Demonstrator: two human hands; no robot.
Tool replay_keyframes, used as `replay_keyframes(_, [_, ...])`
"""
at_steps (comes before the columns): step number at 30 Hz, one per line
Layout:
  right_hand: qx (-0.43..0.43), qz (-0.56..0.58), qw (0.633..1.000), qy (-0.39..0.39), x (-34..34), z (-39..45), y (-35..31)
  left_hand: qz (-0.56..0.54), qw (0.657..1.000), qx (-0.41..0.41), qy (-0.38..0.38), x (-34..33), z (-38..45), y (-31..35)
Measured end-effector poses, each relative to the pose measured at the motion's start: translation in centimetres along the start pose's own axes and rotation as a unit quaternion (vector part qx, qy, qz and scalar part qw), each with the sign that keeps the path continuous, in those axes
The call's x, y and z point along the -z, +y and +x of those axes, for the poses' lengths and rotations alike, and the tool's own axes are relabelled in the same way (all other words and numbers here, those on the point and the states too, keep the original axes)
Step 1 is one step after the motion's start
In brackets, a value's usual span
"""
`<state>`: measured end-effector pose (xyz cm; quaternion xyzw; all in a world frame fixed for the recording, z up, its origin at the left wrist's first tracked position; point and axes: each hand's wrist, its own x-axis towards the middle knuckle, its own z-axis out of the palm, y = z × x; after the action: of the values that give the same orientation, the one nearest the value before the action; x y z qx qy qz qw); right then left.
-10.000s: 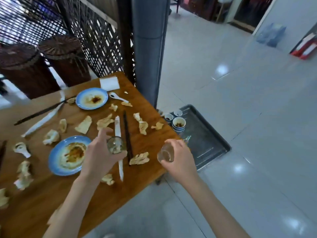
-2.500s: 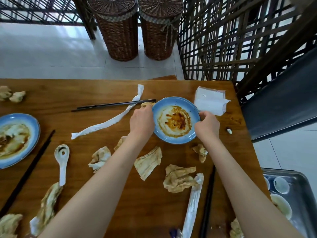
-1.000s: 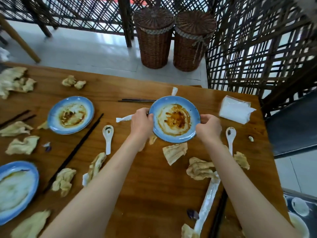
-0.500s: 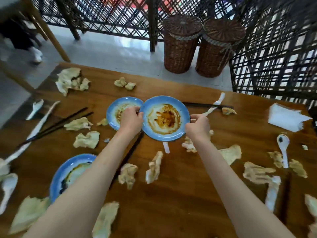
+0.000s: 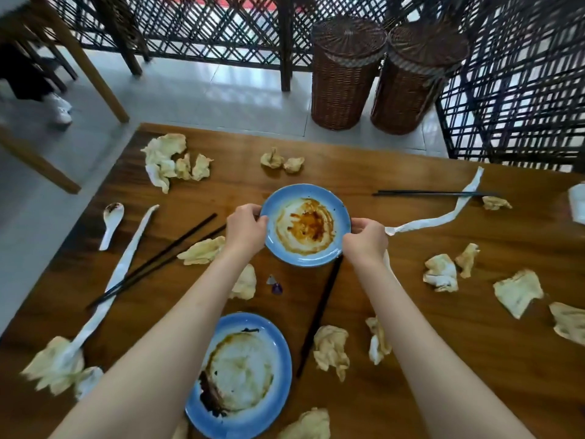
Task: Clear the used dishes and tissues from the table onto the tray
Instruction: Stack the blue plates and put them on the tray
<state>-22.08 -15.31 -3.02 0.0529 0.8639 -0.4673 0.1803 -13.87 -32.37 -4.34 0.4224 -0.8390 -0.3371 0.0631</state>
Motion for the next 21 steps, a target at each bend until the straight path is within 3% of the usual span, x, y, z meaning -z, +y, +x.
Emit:
replay_keyframes(9, [-0.019, -0.061, 0.998, 0.018, -1.7, 1.2, -0.2, -0.005, 1.000, 0.009, -0.020, -1.0, 1.8, -0.6])
replay_keyframes(21, [-0.041, -0.044, 0.998, 0.018, -2.1, 1.7, -0.4, -0.002, 1.000, 0.025, -0.001, -1.4, 2.6, -0.3])
